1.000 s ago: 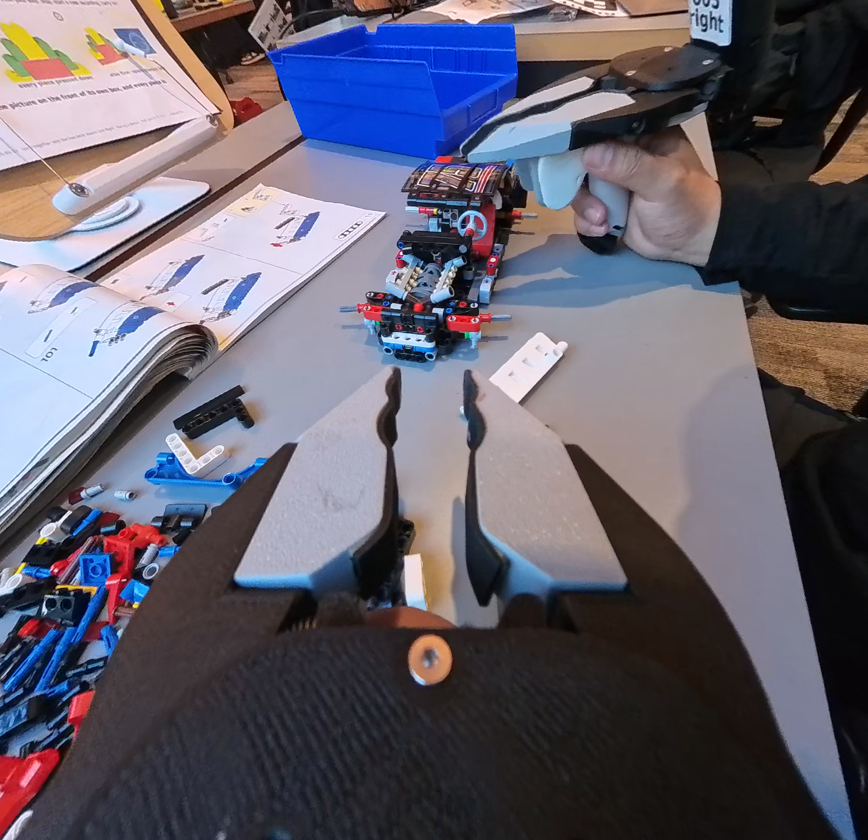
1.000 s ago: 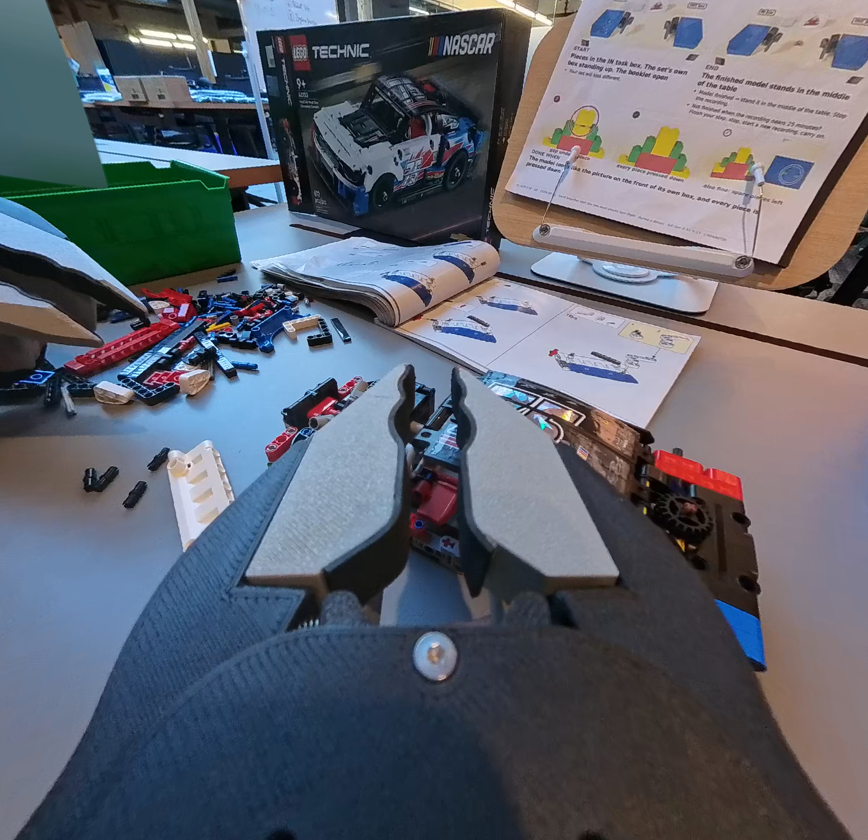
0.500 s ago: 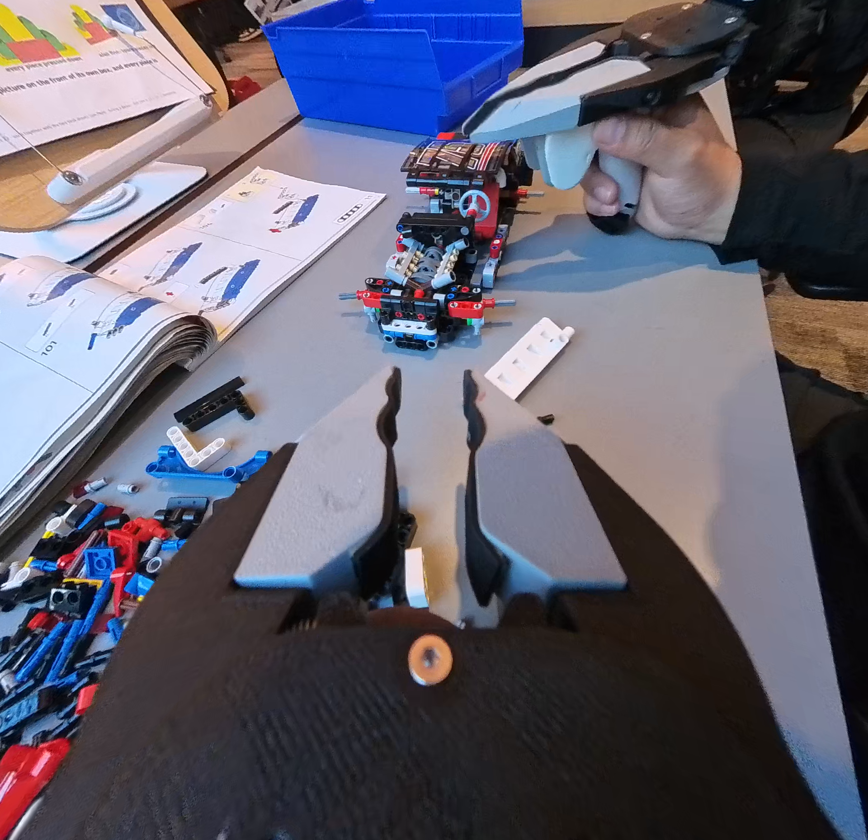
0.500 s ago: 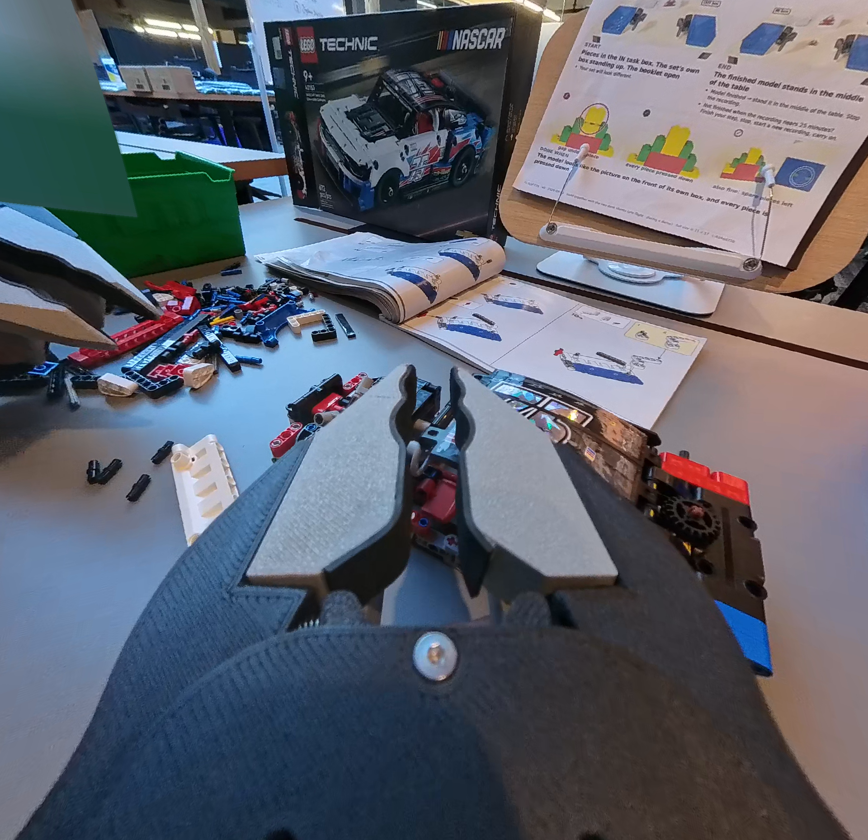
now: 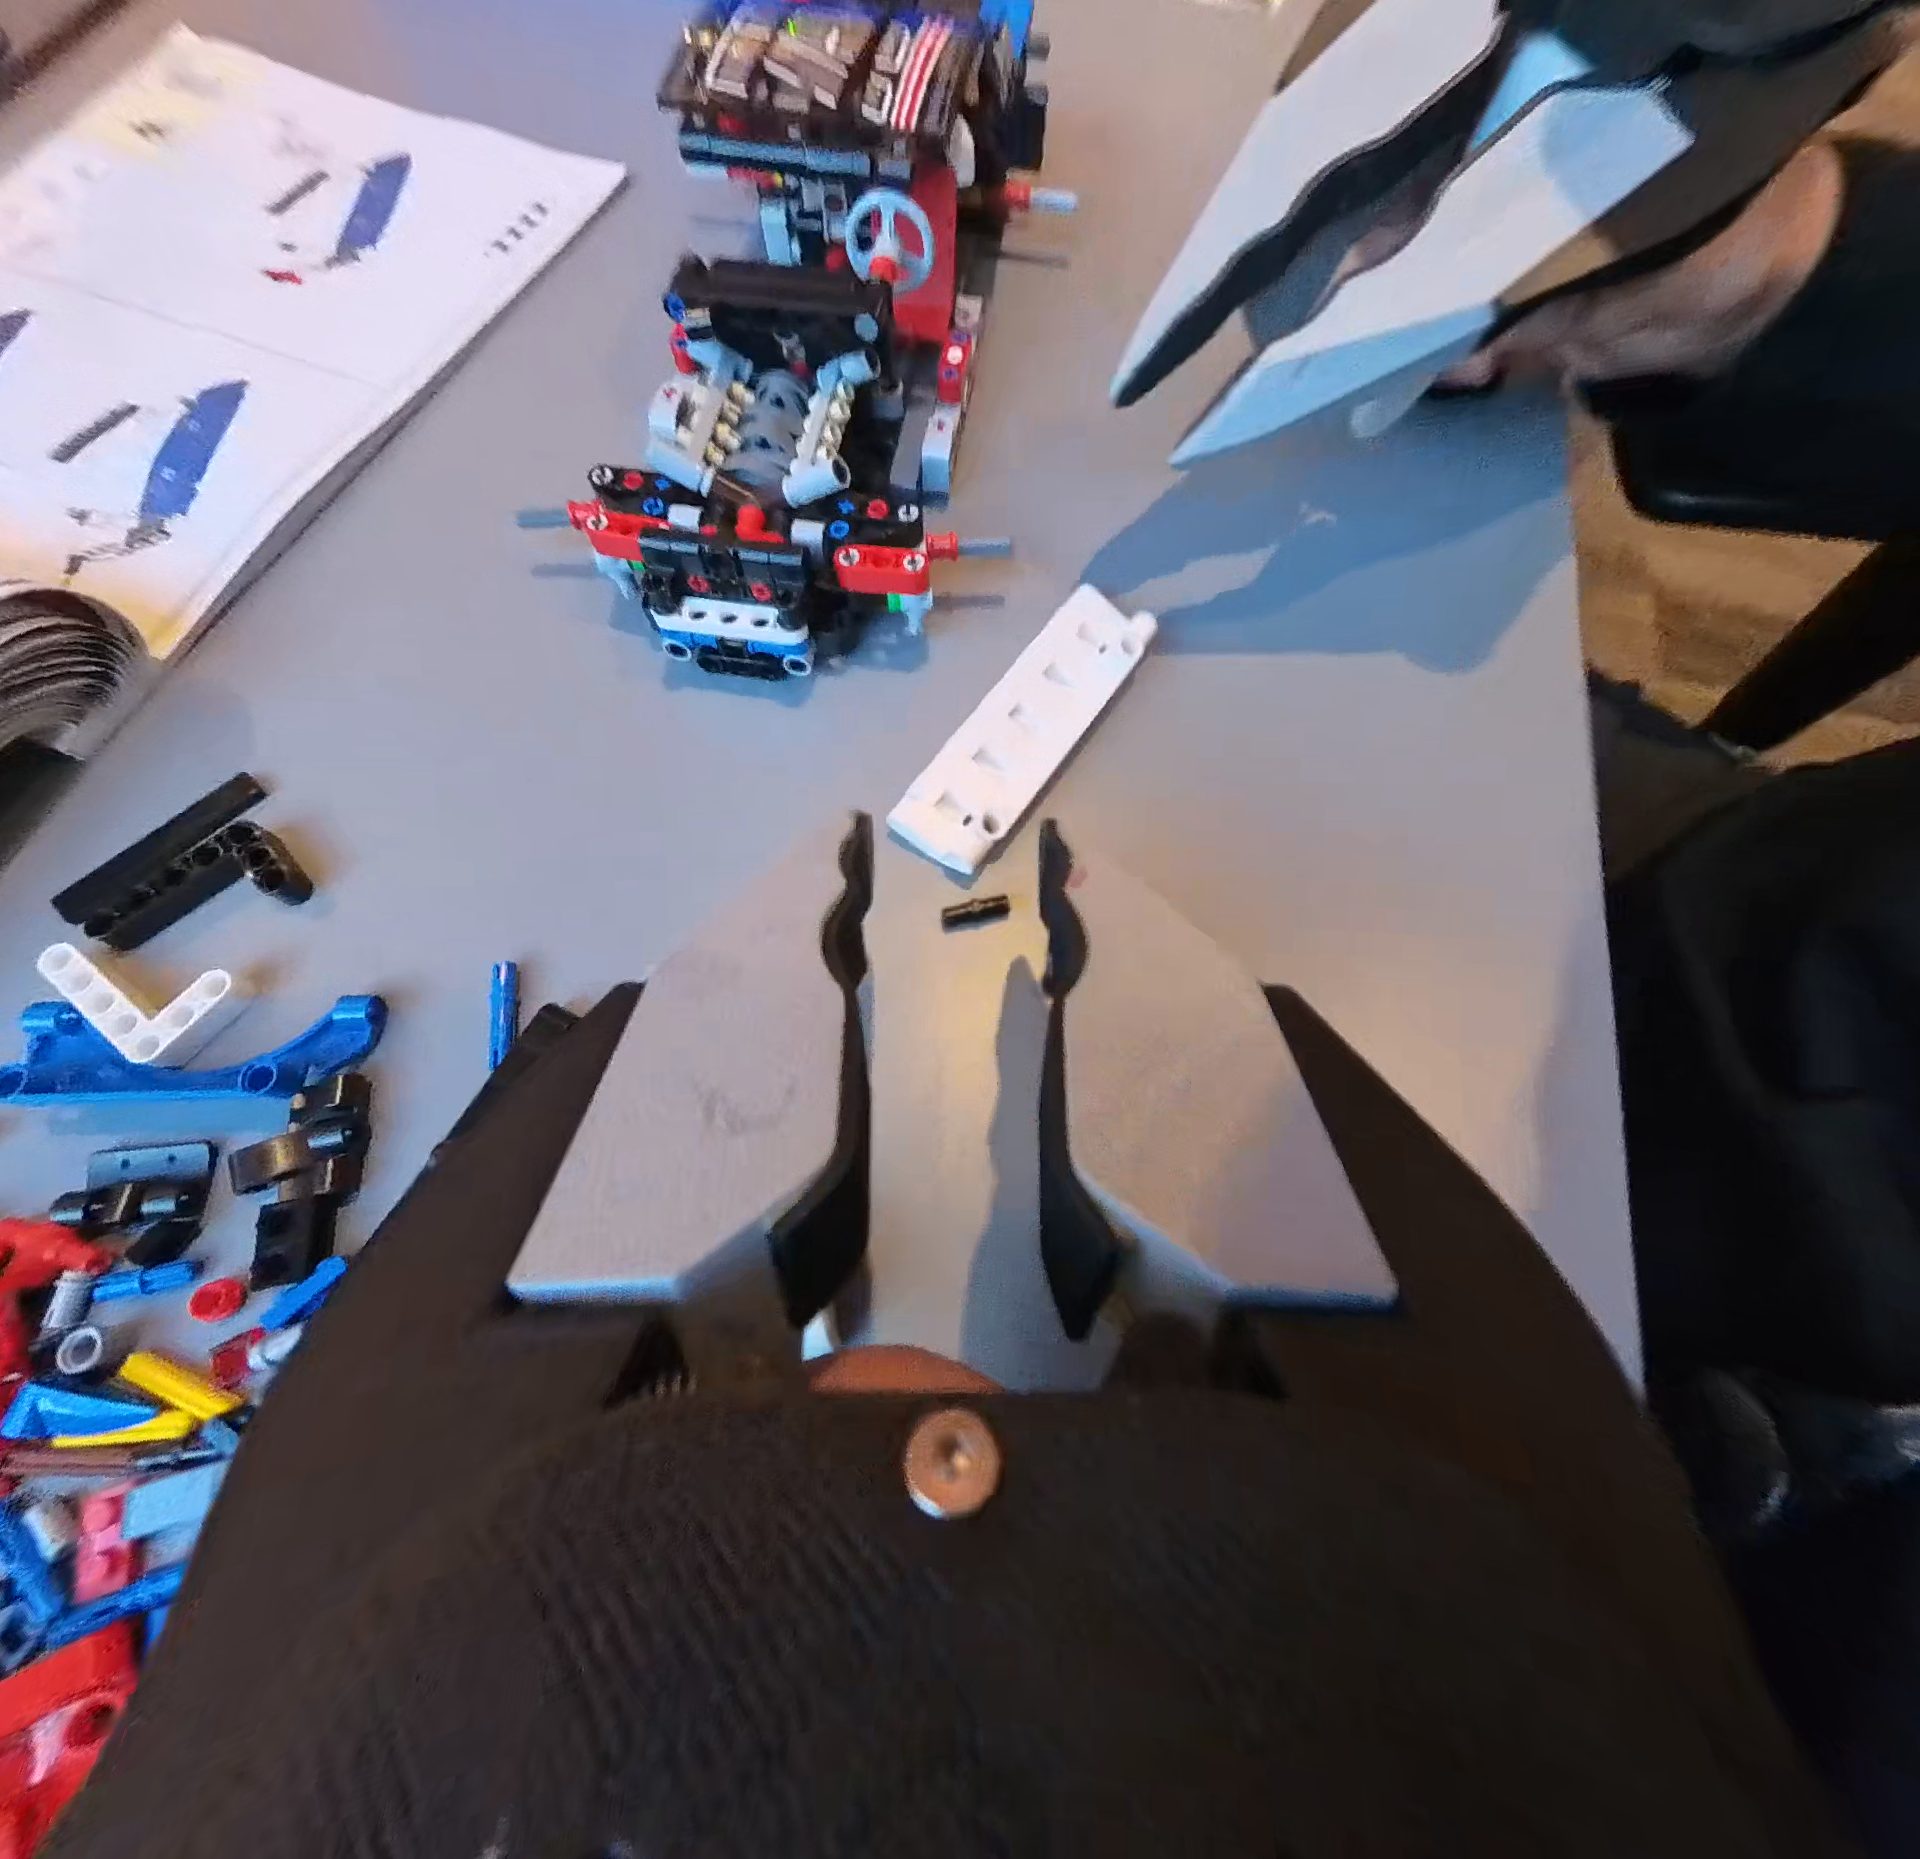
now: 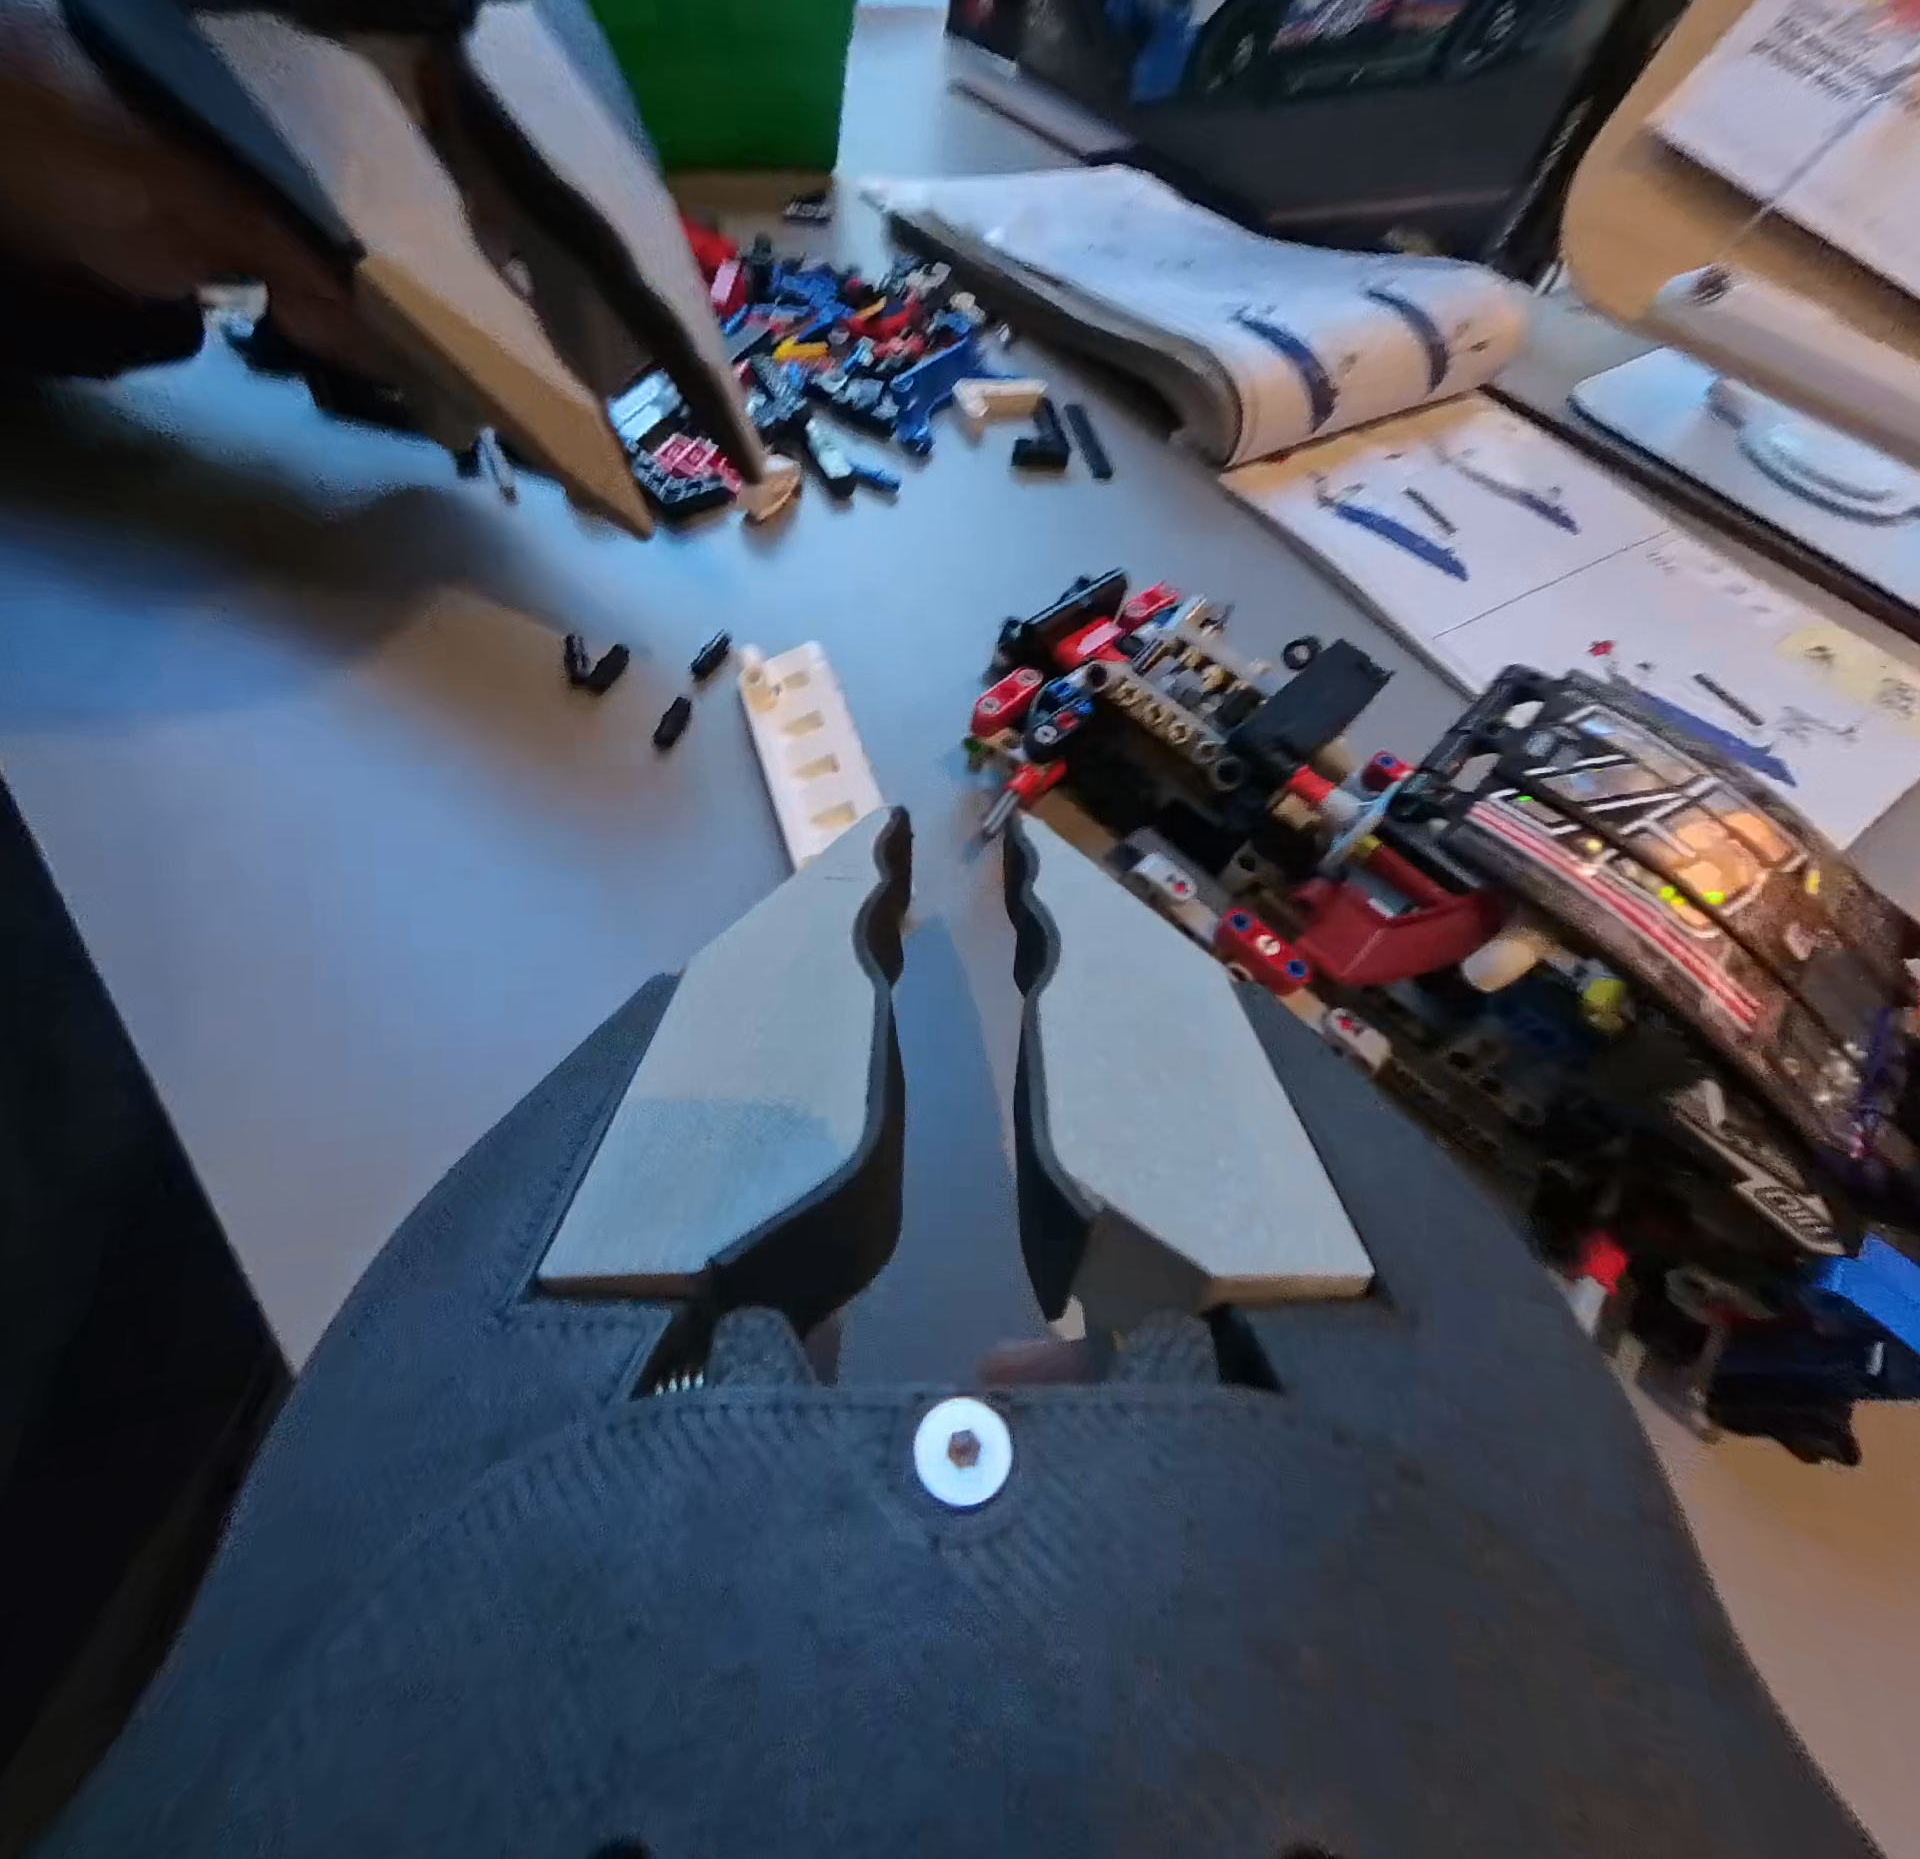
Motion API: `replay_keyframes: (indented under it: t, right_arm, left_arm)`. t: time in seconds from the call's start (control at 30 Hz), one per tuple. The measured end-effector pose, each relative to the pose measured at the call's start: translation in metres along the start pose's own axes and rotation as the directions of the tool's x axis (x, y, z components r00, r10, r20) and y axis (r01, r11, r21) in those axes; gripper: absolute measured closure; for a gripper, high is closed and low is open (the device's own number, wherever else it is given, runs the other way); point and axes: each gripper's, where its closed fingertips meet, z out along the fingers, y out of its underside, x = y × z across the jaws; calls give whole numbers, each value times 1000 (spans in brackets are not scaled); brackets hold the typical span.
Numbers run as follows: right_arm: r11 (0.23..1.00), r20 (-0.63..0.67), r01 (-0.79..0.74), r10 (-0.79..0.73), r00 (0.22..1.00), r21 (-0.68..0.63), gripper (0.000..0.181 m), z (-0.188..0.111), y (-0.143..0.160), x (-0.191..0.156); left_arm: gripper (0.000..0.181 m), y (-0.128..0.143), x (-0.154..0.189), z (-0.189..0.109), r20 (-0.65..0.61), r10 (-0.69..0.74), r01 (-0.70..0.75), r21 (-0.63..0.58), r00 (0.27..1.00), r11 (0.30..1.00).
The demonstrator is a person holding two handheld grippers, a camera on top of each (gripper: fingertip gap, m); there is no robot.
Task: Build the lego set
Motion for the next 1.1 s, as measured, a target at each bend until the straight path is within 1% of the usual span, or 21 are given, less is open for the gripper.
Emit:
replay_keyframes:
  t: [0.13, 0.23, 0.33, 0.4, 0.53, 0.73, 0.93, 1.1]
  right_arm:
    - [998, 45, 31, -29, 999, -59, 166, 1, 9, -11]
    - [994, 132, 42, -28, 991, -103, 164, 4, 16, -18]
    - [985, 296, 62, -10, 955, -164, 158, 9, 25, -31]
    - [980, 348, 61, 9, 938, -190, 153, 14, 27, -30]
    - [975, 356, 80, -1, 935, -208, 148, 23, 28, -24]
    - [972, 349, 101, -21, 937, -213, 150, 22, 31, -28]
    - [968, 344, 101, -16, 939, -229, 149, 24, 32, -26]
    - [959, 363, 124, -24, 931, -254, 150, 25, 36, -31]
  left_arm:
    - [152, 10, 4, 13, 3, 29, -28, -101, 1000, 994]
    - [152, 17, 7, 18, 28, 53, -48, -147, 998, 988]
    - [153, 13, 6, 17, 64, 75, -66, -139, 995, 988]
    - [154, 9, 5, 17, 74, 73, -63, -126, 995, 990]
    - [153, 13, -5, 15, 106, 66, -50, -142, 992, 989]
    - [153, 25, -8, 1, 102, 23, -9, -133, 994, 991]
    - [153, 31, -1, 9, 82, 36, -24, -143, 996, 989]
    - [154, 29, 1, 13, 77, 47, -36, -146, 996, 989]
